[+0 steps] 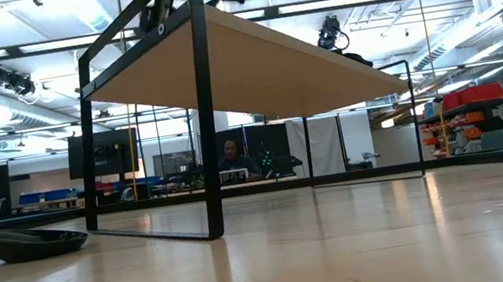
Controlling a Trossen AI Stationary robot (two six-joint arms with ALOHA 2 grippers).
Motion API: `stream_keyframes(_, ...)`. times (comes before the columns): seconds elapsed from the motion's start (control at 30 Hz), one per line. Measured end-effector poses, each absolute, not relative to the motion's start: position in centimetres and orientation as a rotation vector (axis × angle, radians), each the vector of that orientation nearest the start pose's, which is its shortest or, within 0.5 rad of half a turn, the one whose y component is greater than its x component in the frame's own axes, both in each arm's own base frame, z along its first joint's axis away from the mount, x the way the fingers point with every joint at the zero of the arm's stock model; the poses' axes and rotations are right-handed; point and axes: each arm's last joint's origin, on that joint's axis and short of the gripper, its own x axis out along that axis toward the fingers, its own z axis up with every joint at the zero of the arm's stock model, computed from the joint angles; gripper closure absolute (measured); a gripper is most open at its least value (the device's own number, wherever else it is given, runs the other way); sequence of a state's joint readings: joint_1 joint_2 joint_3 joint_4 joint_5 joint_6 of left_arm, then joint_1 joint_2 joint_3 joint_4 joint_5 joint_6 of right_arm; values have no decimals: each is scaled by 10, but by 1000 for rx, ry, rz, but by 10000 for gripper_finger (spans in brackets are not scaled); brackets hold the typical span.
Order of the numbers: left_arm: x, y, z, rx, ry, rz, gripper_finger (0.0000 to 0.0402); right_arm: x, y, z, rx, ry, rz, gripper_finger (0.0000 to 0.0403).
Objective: Pick & Place Mini shaped plates
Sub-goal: Stack the black square shaped plate on top of the black square shaped plate on the shelf
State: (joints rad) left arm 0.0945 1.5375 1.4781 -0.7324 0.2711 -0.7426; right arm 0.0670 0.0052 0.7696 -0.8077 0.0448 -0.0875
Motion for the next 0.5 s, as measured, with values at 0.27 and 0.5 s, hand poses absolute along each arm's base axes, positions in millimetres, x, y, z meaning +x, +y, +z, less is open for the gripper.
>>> stream_keyframes(0.27,324,16,312,-942,904,206,398,-12,-2,313,-90,44,24,392)
stream_keyframes(0.5,326,17,307,-949,877,201,397,-12,-2,314,-90,43,24,392)
